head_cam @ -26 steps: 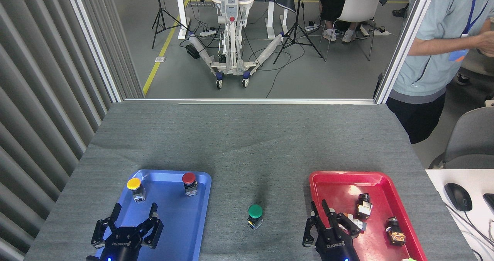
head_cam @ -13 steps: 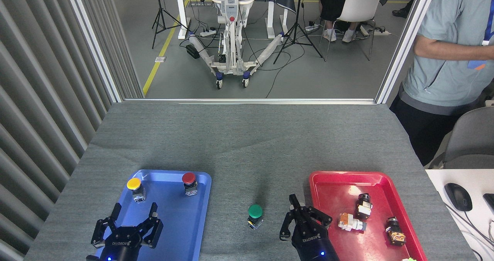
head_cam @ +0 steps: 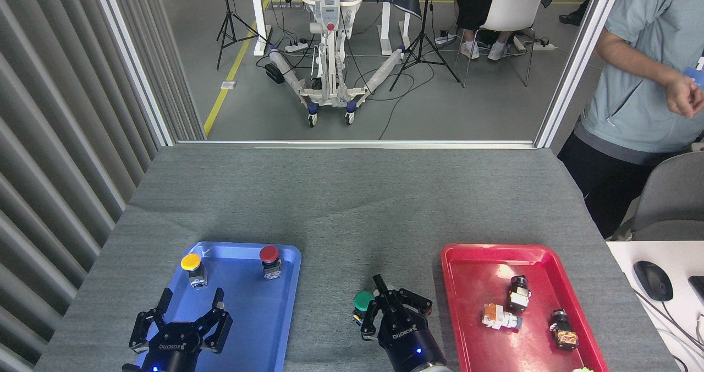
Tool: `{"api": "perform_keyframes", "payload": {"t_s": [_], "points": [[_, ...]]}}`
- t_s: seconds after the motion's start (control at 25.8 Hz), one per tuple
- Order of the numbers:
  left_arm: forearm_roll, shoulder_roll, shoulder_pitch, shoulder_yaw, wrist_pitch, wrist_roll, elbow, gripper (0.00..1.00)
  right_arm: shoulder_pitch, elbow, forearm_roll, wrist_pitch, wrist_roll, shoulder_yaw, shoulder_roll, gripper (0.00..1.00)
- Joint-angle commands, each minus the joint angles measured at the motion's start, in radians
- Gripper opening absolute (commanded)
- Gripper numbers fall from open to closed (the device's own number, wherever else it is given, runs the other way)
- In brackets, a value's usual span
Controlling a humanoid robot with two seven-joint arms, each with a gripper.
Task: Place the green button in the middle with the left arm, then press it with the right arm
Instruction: 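Press down on the green button with the right gripper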
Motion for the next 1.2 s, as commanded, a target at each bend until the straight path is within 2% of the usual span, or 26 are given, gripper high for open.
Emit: {"api": "perform_keyframes", "payload": {"t_s": [0.0, 0.19, 0.81, 1.16], "points": [[0.0, -0.001, 0.003, -0.001, -0.003, 0.0, -0.007, 1.0, -0.028, 0.059, -0.001, 0.006, 0.017, 0.031, 0.014, 0.02], [0.0, -0.001, 0.003, -0.003, -0.004, -0.001, -0.007, 1.0, -0.039, 0.113, -0.001, 0.011, 0.017, 0.049, 0.032, 0.02], [0.0, 0.0, 0.017, -0.004, -0.01, -0.003, -0.007, 1.0, -0.044, 0.205, -0.007, 0.037, 0.018, 0.046, 0.031, 0.03], [0.0, 0.0, 0.015, -0.004, -0.009, -0.003, 0.0, 1.0, -0.044, 0.171, -0.015, 0.069, 0.003, 0.041, 0.042, 0.07]]}}
